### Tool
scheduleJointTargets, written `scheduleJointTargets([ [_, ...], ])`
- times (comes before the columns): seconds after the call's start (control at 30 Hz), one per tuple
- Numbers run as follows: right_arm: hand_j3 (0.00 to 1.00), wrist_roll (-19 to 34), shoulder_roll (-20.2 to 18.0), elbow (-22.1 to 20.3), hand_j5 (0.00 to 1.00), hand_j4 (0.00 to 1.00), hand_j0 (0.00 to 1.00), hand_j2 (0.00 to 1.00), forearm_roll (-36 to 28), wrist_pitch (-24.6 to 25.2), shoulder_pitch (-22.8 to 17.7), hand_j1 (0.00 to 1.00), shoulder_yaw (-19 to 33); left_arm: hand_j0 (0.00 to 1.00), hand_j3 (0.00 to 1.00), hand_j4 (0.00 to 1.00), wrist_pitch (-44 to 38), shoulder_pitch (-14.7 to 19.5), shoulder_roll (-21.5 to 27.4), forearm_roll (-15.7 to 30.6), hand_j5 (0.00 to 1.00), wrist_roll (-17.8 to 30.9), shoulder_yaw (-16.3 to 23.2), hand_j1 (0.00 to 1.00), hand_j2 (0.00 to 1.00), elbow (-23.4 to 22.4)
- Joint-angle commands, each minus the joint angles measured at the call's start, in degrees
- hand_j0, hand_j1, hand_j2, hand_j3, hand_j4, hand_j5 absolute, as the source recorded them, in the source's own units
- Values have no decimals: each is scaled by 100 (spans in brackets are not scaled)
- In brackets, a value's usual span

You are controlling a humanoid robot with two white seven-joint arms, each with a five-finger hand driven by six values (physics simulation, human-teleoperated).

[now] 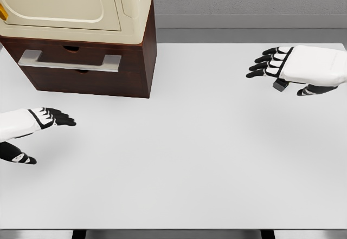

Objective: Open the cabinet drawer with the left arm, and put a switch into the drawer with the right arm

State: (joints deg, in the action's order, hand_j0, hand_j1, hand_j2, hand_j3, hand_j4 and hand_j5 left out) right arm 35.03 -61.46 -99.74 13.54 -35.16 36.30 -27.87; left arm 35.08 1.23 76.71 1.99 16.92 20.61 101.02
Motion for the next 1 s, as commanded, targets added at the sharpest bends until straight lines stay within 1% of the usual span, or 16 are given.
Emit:
scheduleJointTargets([
  [0.0, 100, -3, -7, -20, 100, 100, 100, 100, -27, 16, 0, 100, 0, 100, 100, 100, -8, 9, 28, 91, 100, -4, 13, 100, 100, 6],
  [0.1, 100, -3, -15, -20, 100, 100, 100, 100, -27, 16, 105, 100, 18, 100, 100, 100, -8, 106, 28, 109, 100, 22, 171, 100, 100, 6],
  [0.13, 100, -3, -15, -2, 100, 100, 100, 100, -27, 16, 105, 100, 36, 100, 100, 100, -8, 149, 54, 293, 100, 74, 180, 100, 100, 6],
  [0.17, 100, -3, -24, 7, 100, 100, 100, 100, -36, 16, 114, 100, 53, 100, 100, 100, -8, 228, 116, 890, 100, 706, 241, 100, 100, 6],
  [0.2, 100, -3, -33, 112, 100, 100, 100, 100, -71, 16, 105, 100, 71, 100, 100, 100, -8, 386, 90, 1556, 100, 1575, 250, 100, 100, 6],
  [0.23, 100, -3, -50, 323, 100, 100, 100, 100, -80, 16, 132, 100, 307, 100, 100, 100, -8, 518, 99, 2068, 100, 1808, 250, 100, 100, 14],
  [0.3, 100, -3, -51, 859, 100, 100, 100, 100, -106, 16, 105, 100, 422, 100, 100, 100, -8, 782, 116, 2314, 100, 1808, 250, 100, 100, 15],
  [0.37, 100, -3, -7, 903, 100, 100, 100, 100, -97, 16, 114, 100, 378, 100, 100, 100, -8, 984, 125, 2745, 100, 1808, 250, 100, 100, 15],
  [0.43, 100, -3, -7, 903, 100, 100, 100, 100, 52, 16, 123, 100, 370, 100, 100, 100, -299, 1459, 99, 3123, 100, 1808, 241, 100, 100, 15],
  [0.5, 100, -3, 46, 973, 100, 100, 100, 100, 254, 16, 141, 100, 282, 100, 100, 100, -757, 1802, 99, 3150, 100, 1808, 241, 100, 100, 15],
  [0.57, 100, -3, 160, 1176, 100, 100, 100, 100, 421, 16, 246, 100, 141, 100, 100, 100, -810, 1969, 81, 3150, 100, 1808, 241, 100, 100, 6],
  [0.63, 100, -3, 275, 1439, 100, 100, 100, 100, 544, 16, 360, 100, -78, 100, 100, 100, -1214, 2179, -24, 3141, 100, 1808, 241, 100, 100, 6],
  [0.7, 100, -3, 485, 1703, 100, 100, 100, 100, 799, 16, 501, 100, -105, 100, 100, 100, -1733, 2452, -227, 2869, 100, 1808, 241, 100, 100, 6],
  [0.8, 100, -3, 933, 2256, 100, 100, 100, 100, 887, 16, 1028, 100, -799, 100, 100, 100, -2085, 2479, -411, 2500, 100, 1808, 241, 100, 100, 6],
  [0.83, 100, -3, 1092, 2389, 100, 100, 100, 100, 1115, 16, 1090, 100, -852, 100, 100, 100, -2181, 2479, -525, 2350, 100, 1808, 241, 100, 100, 6],
  [0.97, 100, -3, 1136, 2450, 100, 100, 100, 100, 1186, 16, 1099, 100, -958, 100, 100, 100, -2462, 2514, -622, 2271, 100, 1808, 250, 100, 100, -3],
])
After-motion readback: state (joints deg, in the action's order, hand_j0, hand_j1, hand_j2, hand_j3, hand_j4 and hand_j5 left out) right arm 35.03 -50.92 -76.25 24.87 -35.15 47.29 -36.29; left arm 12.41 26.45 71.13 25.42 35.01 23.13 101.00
